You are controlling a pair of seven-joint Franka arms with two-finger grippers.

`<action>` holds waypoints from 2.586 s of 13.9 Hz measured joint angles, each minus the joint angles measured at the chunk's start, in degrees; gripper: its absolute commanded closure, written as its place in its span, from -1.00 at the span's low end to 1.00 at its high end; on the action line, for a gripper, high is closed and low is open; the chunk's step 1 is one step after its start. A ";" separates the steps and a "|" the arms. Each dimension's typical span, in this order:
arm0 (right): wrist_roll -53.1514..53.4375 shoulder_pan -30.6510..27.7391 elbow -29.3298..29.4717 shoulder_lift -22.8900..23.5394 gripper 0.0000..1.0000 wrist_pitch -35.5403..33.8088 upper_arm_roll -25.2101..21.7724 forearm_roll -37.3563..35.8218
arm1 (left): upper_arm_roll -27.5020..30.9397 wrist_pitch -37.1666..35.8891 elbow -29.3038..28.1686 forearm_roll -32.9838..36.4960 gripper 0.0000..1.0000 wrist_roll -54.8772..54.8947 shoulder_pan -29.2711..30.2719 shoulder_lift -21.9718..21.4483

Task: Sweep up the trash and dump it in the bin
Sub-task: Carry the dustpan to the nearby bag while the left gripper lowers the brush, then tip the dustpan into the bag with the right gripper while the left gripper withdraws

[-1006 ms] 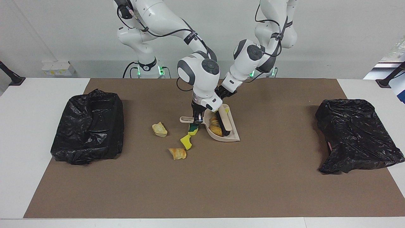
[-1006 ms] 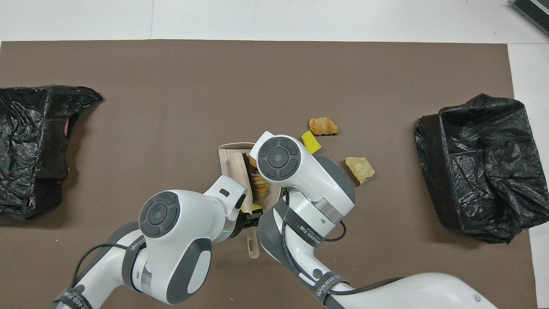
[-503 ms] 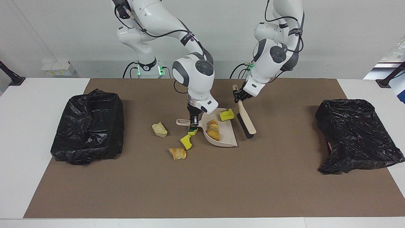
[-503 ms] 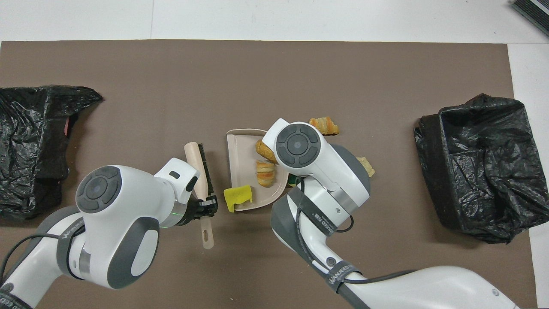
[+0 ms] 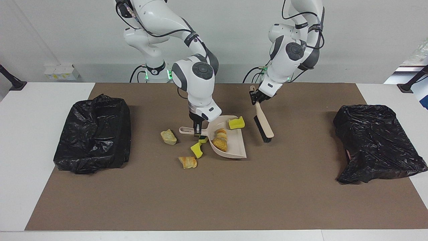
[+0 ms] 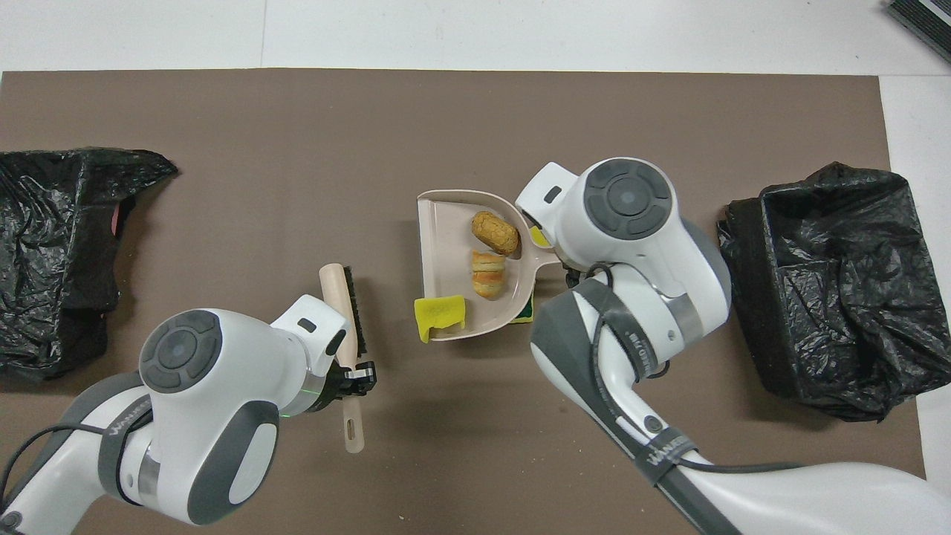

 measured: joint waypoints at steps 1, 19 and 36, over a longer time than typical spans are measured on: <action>-2.79 -1.89 0.00 -0.93 1.00 -0.07 -0.02 1.55 | -0.79 0.12 -0.84 0.00 1.00 -0.12 -0.47 -0.26; -59.20 -45.50 4.83 -6.59 1.00 -6.64 -0.89 4.18 | -19.67 13.76 -13.84 0.02 -1.00 -17.41 -5.16 -5.72; -42.92 -39.91 -8.19 -13.81 1.00 4.45 -0.22 -33.86 | -18.76 11.16 9.90 9.62 -1.00 26.90 37.30 10.77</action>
